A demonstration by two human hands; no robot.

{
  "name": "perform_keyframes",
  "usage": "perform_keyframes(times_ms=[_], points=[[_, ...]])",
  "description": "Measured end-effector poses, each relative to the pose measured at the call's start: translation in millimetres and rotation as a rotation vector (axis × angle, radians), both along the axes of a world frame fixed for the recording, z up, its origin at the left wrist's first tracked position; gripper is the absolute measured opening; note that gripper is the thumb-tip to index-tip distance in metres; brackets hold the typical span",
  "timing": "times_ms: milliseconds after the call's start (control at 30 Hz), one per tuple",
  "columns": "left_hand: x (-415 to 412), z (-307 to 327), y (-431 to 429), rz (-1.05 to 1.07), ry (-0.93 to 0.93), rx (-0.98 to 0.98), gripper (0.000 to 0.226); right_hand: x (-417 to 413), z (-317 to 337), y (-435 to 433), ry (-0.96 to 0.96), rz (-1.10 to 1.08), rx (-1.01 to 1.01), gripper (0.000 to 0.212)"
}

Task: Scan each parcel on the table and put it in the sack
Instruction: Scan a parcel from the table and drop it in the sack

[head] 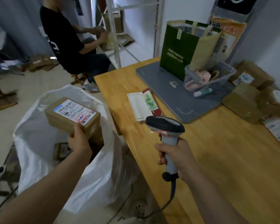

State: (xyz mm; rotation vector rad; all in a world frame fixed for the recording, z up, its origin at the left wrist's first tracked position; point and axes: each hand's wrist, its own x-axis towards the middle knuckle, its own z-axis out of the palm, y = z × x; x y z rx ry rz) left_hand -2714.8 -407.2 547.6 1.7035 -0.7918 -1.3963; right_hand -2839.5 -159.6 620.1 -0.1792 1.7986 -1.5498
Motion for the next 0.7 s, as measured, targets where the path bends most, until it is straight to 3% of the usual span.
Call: perform_keyframes(times_ms=[67,267,400,500,700], points=[[15.6,-9.2,-9.9,0.021,-0.115,0.051,0.072,2.1,-3.6,-5.5,0.001,0.018,0.012,0.014],[9.2,-37.2,-30.6,-0.192,-0.161,0.134,0.075,-3.0,-8.8,-4.0,-0.030,-0.015,0.025,0.014],[-50.9,-2.8,11.9,-0.469,-0.475,-0.167,0.065,-16.5,-8.3,10.1,-0.119,-0.151,-0.019,0.011],[-113.7,15.0,58.9,-0.688,-0.389,-0.431,0.068,-36.5,-3.5,28.8,-0.227,-0.336,-0.124,0.011],[-238.0,39.9,163.0,-1.231,-0.202,-0.719,0.068,-99.5,20.4,88.2,-0.378,-0.744,-0.455,0.013]])
